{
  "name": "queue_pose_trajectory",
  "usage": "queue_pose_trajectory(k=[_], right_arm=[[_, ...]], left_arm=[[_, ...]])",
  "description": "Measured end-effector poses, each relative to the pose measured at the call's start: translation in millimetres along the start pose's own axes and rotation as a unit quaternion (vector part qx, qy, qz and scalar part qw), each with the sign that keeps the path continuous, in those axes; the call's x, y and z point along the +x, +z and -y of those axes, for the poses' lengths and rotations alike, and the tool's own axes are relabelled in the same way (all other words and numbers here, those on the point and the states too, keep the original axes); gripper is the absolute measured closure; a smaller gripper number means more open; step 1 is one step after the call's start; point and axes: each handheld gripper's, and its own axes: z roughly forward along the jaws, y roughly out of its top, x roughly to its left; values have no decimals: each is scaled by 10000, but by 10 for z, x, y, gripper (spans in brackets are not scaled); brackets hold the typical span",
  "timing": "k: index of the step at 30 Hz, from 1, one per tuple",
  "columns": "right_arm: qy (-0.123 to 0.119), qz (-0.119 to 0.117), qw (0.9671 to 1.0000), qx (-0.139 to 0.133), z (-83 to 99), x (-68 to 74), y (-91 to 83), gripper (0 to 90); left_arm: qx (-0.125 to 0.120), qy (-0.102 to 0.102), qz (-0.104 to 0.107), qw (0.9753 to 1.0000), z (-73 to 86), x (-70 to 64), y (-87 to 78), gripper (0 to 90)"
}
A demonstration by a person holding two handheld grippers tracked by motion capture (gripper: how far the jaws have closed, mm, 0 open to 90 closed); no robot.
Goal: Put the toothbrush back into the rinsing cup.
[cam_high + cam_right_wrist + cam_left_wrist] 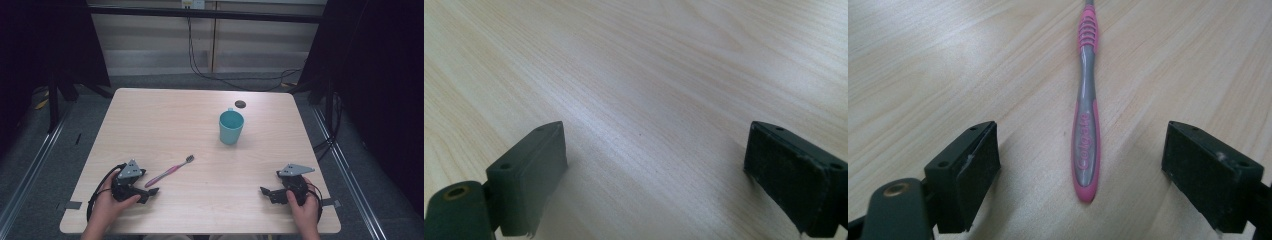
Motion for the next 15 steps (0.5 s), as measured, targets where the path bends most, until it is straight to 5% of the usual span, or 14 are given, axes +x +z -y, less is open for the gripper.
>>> queue_pose_trajectory(k=[10,15], right_arm=[[-8,-6,10000,-6,1,0,1,95],[0,0,10000,2,0,0,0,95]], left_arm=[[91,159,130,9997,-10,0,13,100],[300,35,30,9995,-66,-17,-1,129]])
